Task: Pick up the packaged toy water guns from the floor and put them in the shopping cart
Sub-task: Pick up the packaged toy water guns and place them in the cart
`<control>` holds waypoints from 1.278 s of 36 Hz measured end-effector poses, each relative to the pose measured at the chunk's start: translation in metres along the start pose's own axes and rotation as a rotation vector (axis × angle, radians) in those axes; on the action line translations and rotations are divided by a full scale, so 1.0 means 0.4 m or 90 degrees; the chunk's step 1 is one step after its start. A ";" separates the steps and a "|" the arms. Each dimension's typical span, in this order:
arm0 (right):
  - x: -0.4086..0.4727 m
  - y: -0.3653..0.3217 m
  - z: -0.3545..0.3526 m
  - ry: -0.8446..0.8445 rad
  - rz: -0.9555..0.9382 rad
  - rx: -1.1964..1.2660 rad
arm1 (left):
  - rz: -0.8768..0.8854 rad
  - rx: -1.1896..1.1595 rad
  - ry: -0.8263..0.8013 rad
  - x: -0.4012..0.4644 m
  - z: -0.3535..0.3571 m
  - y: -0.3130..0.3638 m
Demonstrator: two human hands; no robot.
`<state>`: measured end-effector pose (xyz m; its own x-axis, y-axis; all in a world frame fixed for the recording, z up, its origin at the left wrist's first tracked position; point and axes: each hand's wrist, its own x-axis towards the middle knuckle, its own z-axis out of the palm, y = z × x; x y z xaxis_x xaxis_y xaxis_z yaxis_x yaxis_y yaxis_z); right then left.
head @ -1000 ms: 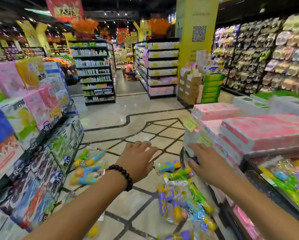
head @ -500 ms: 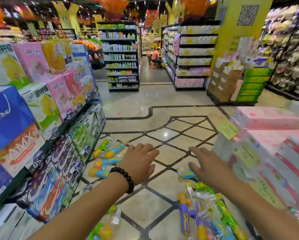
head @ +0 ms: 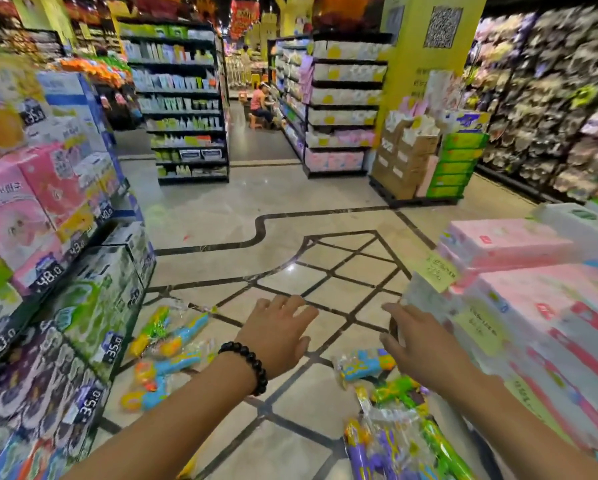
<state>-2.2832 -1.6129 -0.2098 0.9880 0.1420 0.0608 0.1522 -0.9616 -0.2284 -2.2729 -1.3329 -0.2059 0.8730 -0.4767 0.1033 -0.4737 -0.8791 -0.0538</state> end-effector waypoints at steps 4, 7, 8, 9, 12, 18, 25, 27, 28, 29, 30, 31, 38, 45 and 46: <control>0.091 0.064 0.031 -0.012 0.055 -0.009 | 0.043 -0.014 -0.027 0.150 0.066 -0.032; 0.181 0.131 0.051 -0.019 0.101 0.011 | 0.085 -0.007 -0.031 0.280 0.104 -0.058; 0.214 0.155 0.056 -0.016 0.111 0.022 | 0.096 -0.007 -0.032 0.328 0.113 -0.067; 0.246 0.178 0.058 -0.014 0.124 0.032 | 0.107 -0.004 -0.033 0.379 0.118 -0.075; 0.339 0.241 0.066 -0.004 0.164 0.028 | 0.132 0.000 -0.041 0.535 0.127 -0.093; 0.531 0.375 0.106 -0.022 0.228 0.050 | 0.193 -0.007 -0.046 0.816 0.155 -0.105; 0.720 0.444 0.075 -0.010 0.277 0.017 | 0.268 -0.020 -0.029 1.085 0.214 -0.137; 0.770 0.460 0.072 -0.014 0.303 0.004 | 0.290 -0.025 -0.032 1.166 0.230 -0.149; 0.795 0.467 0.073 -0.010 0.320 0.001 | 0.299 -0.030 -0.036 1.202 0.238 -0.155; 0.827 0.481 0.083 0.000 0.337 -0.005 | 0.318 -0.035 -0.037 1.252 0.255 -0.164; 0.842 0.487 0.084 0.002 0.344 -0.013 | 0.332 -0.035 -0.034 1.281 0.263 -0.165; 0.854 0.494 0.086 -0.004 0.347 -0.025 | 0.347 -0.031 -0.035 1.308 0.267 -0.166; 0.979 0.504 0.130 -0.013 0.503 -0.055 | 0.500 -0.062 -0.044 1.576 0.339 -0.203; 1.040 0.441 0.162 -0.016 0.660 -0.061 | 0.639 -0.080 -0.071 1.748 0.401 -0.210; 1.040 0.430 0.172 -0.025 0.678 -0.059 | 0.654 -0.074 -0.072 1.759 0.414 -0.206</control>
<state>-1.8440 -1.7031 -0.2905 0.6109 -0.7759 -0.1573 -0.7906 -0.6083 -0.0701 -1.6007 -1.5962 -0.2931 0.0457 -0.9985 -0.0318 -0.9983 -0.0467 0.0336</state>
